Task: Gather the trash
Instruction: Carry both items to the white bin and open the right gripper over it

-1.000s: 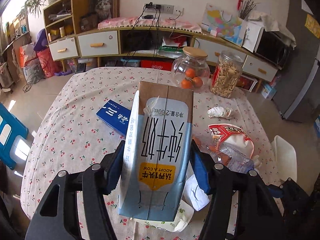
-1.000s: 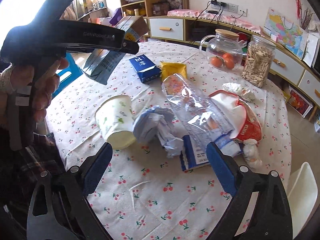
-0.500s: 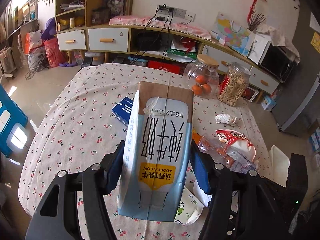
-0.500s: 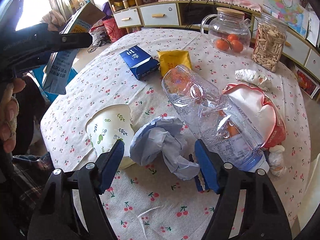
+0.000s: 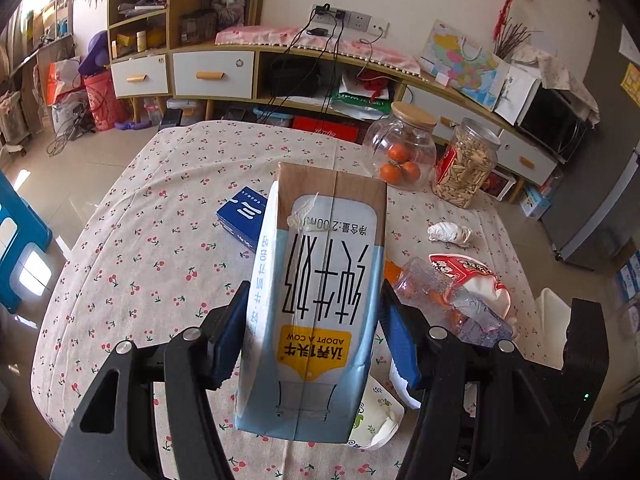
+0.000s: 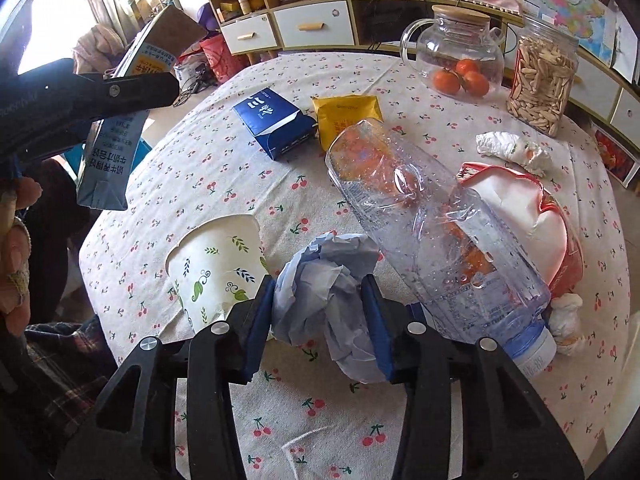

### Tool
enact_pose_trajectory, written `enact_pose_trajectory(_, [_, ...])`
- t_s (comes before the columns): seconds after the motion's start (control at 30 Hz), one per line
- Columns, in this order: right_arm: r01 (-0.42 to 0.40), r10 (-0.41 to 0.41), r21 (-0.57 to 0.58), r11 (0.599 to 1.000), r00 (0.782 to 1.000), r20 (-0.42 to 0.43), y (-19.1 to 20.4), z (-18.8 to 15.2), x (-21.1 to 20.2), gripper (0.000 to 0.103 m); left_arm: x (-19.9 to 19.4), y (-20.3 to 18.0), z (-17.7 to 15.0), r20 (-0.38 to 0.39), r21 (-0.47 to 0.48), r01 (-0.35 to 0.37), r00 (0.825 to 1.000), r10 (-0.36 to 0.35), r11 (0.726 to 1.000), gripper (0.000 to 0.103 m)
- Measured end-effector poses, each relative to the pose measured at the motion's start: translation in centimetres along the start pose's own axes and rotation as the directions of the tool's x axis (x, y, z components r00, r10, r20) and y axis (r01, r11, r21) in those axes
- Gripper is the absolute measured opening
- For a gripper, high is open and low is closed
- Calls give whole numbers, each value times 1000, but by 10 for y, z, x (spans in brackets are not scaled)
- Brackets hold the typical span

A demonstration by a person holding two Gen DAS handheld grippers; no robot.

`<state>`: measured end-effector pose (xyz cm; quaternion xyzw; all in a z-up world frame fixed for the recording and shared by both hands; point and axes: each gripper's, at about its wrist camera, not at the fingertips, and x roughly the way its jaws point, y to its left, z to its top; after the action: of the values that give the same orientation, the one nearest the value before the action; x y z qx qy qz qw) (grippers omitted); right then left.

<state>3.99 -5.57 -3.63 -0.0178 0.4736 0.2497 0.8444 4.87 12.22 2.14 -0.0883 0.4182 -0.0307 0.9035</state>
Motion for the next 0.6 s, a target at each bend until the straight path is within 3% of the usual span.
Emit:
enact_pose_trajectory(0.33, [-27, 27, 3, 1000, 992, 121, -9, 12, -56, 41, -1, -13, -4, 24, 15, 14, 1000, -14, 1000, 61])
enact_pose_trajectory(0.6, [1, -15, 54, 999, 965, 262, -41, 18, -106, 42, -23, -45, -7, 144, 38, 33, 989, -38, 999, 61])
